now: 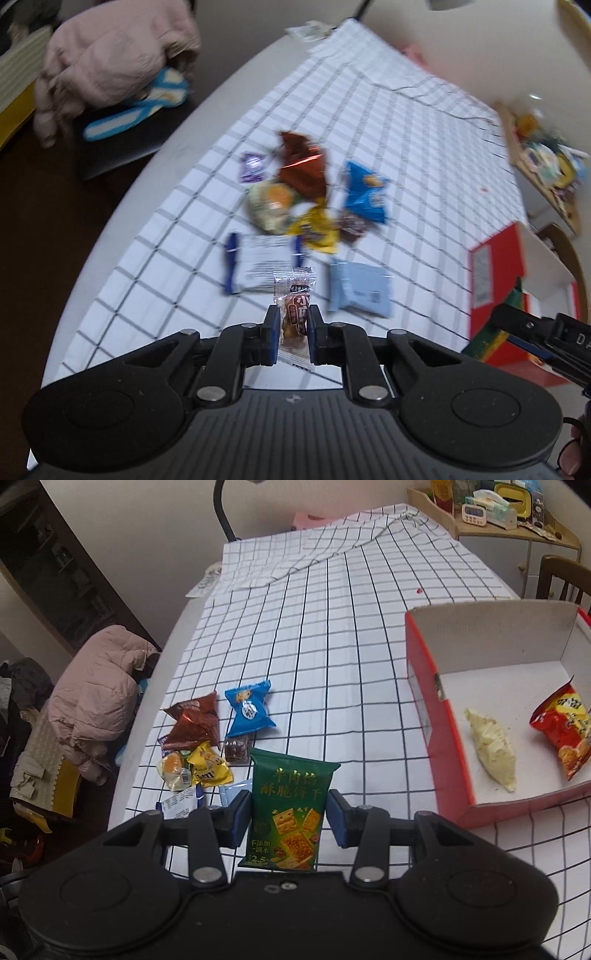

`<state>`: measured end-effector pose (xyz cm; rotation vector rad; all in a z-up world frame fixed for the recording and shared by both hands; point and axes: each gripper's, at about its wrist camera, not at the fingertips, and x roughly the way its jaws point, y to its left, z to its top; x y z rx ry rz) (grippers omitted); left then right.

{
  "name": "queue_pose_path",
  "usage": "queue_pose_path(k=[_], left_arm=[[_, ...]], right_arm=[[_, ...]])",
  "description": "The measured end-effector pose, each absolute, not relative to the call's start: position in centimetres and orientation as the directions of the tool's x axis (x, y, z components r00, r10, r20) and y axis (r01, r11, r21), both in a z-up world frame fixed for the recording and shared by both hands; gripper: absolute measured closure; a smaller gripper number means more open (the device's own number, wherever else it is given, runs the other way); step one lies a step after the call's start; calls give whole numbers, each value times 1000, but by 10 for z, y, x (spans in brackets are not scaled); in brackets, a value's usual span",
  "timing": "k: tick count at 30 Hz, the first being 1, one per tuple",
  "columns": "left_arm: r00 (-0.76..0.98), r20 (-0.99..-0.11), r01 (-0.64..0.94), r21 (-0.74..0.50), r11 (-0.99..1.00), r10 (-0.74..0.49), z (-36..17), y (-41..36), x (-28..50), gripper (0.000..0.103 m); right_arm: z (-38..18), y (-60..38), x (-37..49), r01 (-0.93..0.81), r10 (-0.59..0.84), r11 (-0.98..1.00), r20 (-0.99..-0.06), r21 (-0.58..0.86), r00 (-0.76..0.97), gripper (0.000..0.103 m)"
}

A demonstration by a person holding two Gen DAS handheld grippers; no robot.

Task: Organize snacks
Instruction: 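Carry both items into the red shoebox and open both tools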

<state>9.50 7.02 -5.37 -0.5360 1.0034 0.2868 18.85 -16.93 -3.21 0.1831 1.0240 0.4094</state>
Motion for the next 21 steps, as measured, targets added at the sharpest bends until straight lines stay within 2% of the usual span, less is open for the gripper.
queue_pose_path(k=[21], left_arm=[[605,-782,-138,-287,948,-149,18,-87,157,89]], right_arm=[[20,-304,215,-234,356,934,-750,270,557,61]])
